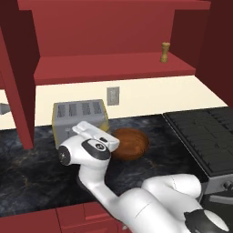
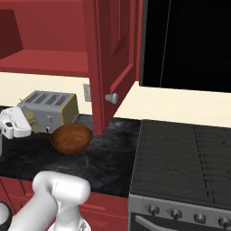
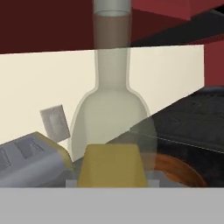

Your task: Retrieve the bottle and the shaker from the cabinet and place them next to the mixing bowl on the counter. Then add garlic from the fridge to the mixing bowl.

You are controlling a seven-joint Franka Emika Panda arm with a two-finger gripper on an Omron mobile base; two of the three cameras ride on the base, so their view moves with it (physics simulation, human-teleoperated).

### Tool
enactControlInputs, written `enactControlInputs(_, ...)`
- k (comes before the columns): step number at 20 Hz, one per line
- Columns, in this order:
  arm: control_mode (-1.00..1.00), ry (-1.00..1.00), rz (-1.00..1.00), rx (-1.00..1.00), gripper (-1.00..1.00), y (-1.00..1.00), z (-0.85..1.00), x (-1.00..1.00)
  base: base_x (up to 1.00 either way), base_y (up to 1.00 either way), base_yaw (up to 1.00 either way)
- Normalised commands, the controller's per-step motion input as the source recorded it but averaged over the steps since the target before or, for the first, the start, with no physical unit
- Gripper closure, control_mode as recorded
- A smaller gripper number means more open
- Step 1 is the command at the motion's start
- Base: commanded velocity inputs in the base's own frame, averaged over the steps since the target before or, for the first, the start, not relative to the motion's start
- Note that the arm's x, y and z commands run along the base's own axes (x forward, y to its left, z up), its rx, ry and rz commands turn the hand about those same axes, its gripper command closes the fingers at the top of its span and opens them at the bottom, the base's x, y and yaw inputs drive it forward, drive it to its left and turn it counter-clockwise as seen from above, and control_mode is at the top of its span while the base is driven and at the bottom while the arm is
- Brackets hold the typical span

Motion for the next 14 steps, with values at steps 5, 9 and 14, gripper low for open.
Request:
enactControlInputs(5, -1.0, 0.05, 0.0, 0.0, 1.0, 0.27, -0.62, 0.32, 0.0, 0.0, 0.0)
enactControlInputs(9, -1.0, 0.06, -0.01, 0.0, 1.0, 0.17, -0.57, 0.23, 0.0, 0.0, 0.0)
enactControlInputs(14, -1.0, 0.04, 0.0, 0.0, 1.0, 0.0, -0.47, 0.24, 0.0, 0.0, 0.0)
